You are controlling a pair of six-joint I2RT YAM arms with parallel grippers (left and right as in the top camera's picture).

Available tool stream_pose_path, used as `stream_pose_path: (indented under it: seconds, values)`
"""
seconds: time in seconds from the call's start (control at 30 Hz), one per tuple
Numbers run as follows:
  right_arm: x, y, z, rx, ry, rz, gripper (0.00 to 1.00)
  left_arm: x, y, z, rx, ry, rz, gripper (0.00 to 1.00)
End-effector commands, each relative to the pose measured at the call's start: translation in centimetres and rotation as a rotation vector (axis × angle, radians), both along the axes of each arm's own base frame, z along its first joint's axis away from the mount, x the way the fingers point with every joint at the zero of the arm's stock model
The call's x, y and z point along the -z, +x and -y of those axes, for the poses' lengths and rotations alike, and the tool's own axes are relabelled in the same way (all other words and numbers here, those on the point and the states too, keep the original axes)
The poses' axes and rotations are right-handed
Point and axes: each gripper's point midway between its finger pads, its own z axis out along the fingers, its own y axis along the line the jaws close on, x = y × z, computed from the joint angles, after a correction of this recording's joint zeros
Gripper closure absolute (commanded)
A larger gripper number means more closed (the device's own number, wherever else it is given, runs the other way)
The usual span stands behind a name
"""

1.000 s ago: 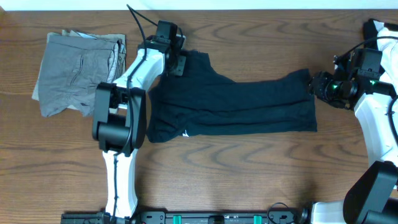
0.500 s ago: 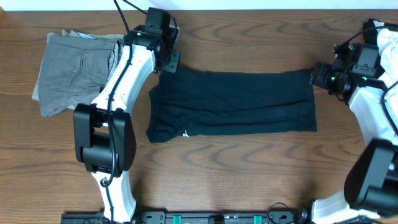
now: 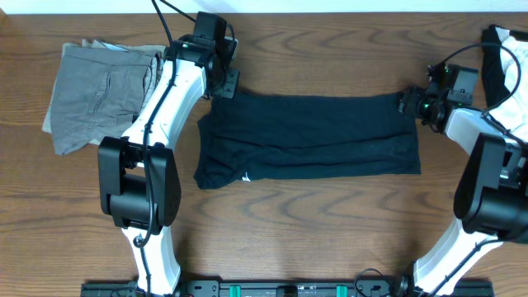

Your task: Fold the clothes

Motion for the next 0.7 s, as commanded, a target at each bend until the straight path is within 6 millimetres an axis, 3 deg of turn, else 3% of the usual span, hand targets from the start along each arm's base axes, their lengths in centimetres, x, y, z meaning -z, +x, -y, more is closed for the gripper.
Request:
stream_pose_path:
  seconds: [0.0, 0.2, 0.33, 0.5, 0.57, 0.63, 0.67]
  values:
    - [0.9, 0.6, -0.4, -0.030, 0.023, 0.017, 0.34, 0.6, -0.1, -0.4, -0.002, 0.017, -0.012, 0.94]
    - [1.9, 1.7, -1.0, -0.042, 0.070, 0.060, 0.42, 0.7, -0.3, -0.5, -0.002, 0.019, -0.021, 0.94]
    - [3.2, 1.3, -1.8, -0.059, 0.090, 0.031, 0.49, 0.7, -0.4, -0.5, -0.002, 0.019, -0.023, 0.94]
    - [3.1, 1.2, -1.4, -0.050, 0.088, 0.030, 0.79, 0.7, -0.4, -0.5, -0.002, 0.019, -0.023, 0.94]
    - [2.8, 1.3, -1.0, -0.040, 0.090, 0.035, 0.85, 0.7, -0.4, -0.5, -0.002, 0.019, -0.023, 0.94]
    - [2.1, 1.1, -0.6, -0.015, 0.107, 0.034, 0.99, 0.7, -0.4, -0.5, -0.002, 0.020, -0.026, 0.94]
    - [1.8, 1.1, -0.5, -0.012, 0.110, 0.036, 0.99, 0.7, -0.5, -0.5, -0.002, 0.020, -0.026, 0.94]
